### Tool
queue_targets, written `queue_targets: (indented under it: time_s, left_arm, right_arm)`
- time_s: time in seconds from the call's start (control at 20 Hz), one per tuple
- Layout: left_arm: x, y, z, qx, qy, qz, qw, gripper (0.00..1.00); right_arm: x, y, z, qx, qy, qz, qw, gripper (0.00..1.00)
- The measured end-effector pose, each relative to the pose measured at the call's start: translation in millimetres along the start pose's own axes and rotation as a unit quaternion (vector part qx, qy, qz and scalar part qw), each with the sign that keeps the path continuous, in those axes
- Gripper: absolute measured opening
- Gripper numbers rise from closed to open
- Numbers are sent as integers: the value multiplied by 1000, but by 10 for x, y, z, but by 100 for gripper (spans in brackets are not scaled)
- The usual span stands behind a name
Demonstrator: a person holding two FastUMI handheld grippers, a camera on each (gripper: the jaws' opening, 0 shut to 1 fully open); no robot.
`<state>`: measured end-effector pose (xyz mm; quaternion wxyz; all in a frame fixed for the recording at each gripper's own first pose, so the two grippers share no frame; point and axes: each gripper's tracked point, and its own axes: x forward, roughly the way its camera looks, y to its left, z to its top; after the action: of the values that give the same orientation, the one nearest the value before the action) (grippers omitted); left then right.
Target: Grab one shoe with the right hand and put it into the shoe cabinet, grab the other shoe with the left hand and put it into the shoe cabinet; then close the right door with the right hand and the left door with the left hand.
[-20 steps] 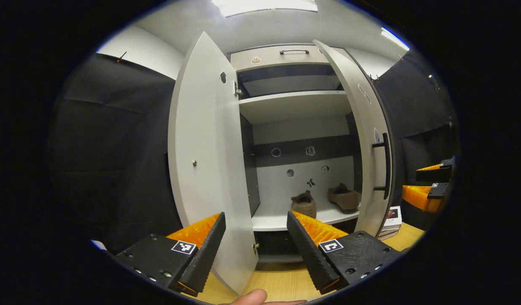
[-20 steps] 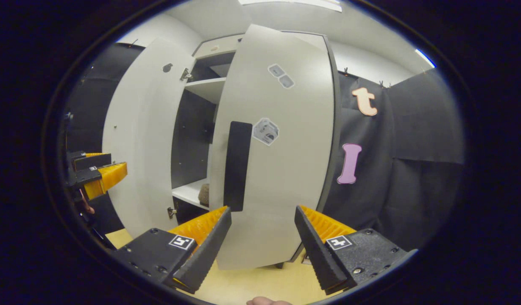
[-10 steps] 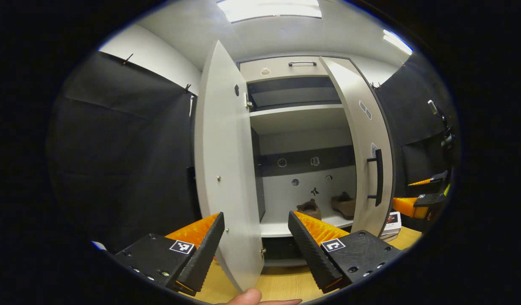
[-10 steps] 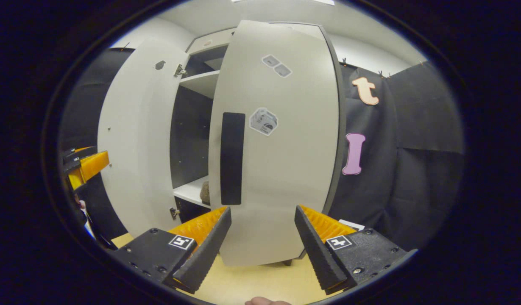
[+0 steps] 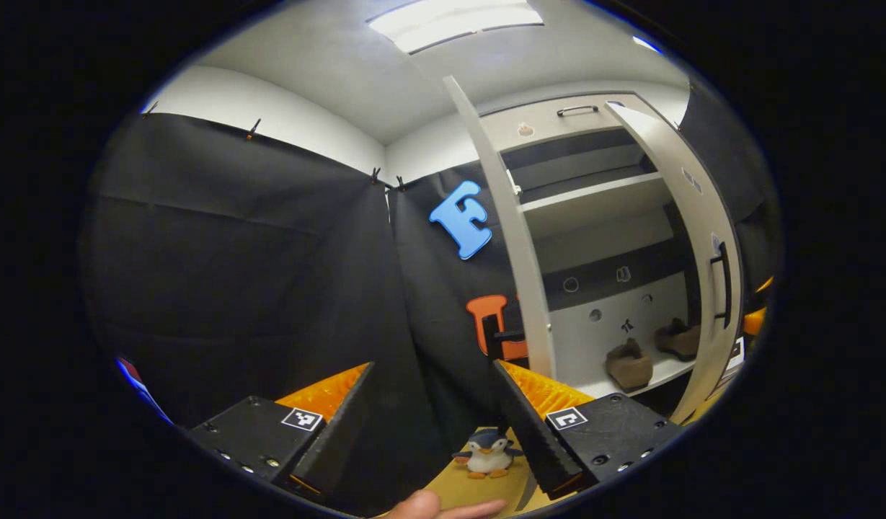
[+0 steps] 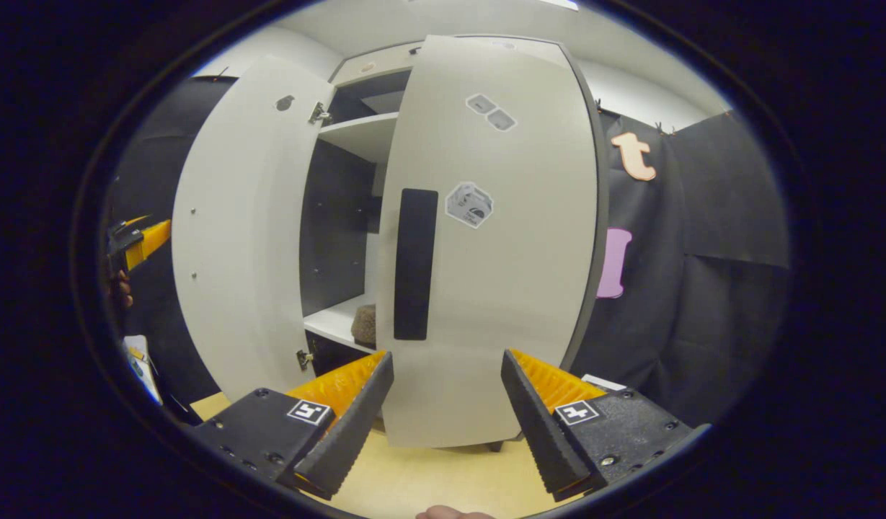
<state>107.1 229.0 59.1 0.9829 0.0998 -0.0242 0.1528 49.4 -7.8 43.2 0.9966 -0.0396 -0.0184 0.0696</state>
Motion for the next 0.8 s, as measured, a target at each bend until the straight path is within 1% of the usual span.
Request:
queue_targets:
  time_s: [0.05, 0.1, 0.2, 0.3, 0.5, 0.7, 0.8]
  left_arm:
    - [22, -52, -161, -3, 34, -16, 999, 94]
    - [1, -46, -45, -4, 5, -17, 1000, 95]
    - [-27, -104, -3, -7, 4, -30, 1000, 86]
    - [-52, -205, -12, -22, 7, -45, 999, 85]
    - [-93, -437, 30, -48, 10, -60, 997, 84]
    - [-116, -724, 67, -47, 1, -94, 995, 84]
    - [-130, -895, 115, -54, -6, -113, 992, 85]
  right_arm:
    - [-11, -12, -9, -1, 2, -2, 1000, 99]
    - [-32, -26, -11, -3, 2, -5, 1000, 98]
    - [-62, -67, -15, -3, 1, -12, 1000, 98]
    - [-63, -67, -45, 1, 5, -16, 1000, 98]
    - [-95, -99, -56, 6, 5, -26, 1000, 98]
    - [-136, -151, -74, 3, 7, -39, 999, 99]
    - [-178, -189, -80, 4, 6, -46, 999, 99]
